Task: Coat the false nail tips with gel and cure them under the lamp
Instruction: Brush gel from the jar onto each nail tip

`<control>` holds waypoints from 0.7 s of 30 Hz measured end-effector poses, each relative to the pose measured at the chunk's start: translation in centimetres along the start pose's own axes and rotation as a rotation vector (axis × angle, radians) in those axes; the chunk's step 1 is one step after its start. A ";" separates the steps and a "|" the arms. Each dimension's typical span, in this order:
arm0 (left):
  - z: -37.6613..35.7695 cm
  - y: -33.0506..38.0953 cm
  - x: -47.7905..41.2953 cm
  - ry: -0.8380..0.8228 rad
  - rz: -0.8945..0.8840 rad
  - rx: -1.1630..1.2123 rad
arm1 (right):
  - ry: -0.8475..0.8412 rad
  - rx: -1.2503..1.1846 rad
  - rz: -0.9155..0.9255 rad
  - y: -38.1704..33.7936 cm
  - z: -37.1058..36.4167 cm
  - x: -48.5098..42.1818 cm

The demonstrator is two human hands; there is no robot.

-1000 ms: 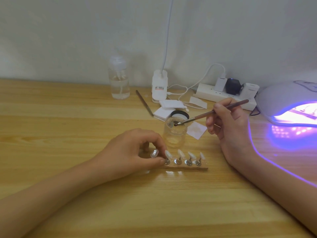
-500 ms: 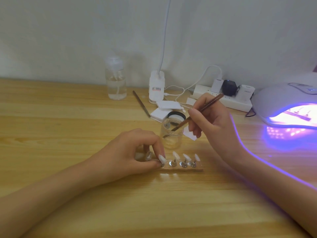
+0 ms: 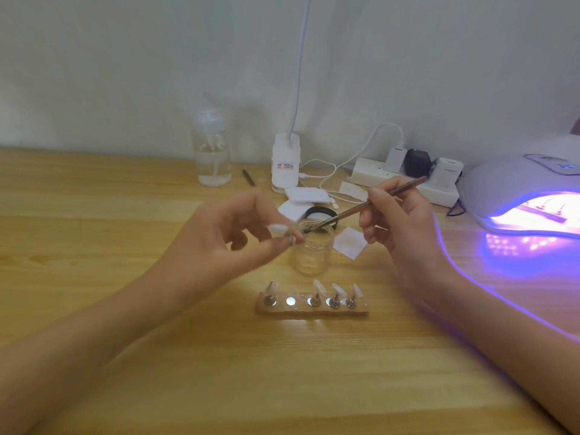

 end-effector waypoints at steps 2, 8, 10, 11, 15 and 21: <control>0.7 -0.4 -0.9 0.035 0.097 0.077 | 0.053 -0.088 -0.044 0.3 0.3 -0.1; 0.7 -2.8 -2.6 0.088 0.280 0.142 | 0.121 -0.218 -0.137 0.8 0.5 0.2; 0.5 -3.6 -2.7 0.132 0.282 0.075 | 0.128 -0.244 -0.141 1.0 0.5 0.3; 0.4 -4.0 -2.6 0.153 0.282 0.023 | 0.126 -0.256 -0.139 1.1 0.4 0.4; -0.1 -4.8 -2.3 0.174 0.250 -0.118 | 0.097 -0.281 -0.125 1.4 0.2 0.5; -0.5 -5.1 -2.2 0.151 0.205 -0.097 | 0.059 -0.235 -0.062 1.2 0.0 0.8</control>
Point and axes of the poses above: each hand's wrist, its own x-axis away from the middle knuckle, its own z-axis out of the back of the hand, y = z × x, the point moved 3 cm from there along -x, towards the middle knuckle, and after that the axes turned 8 degrees about -y, right-handed, at the moved point
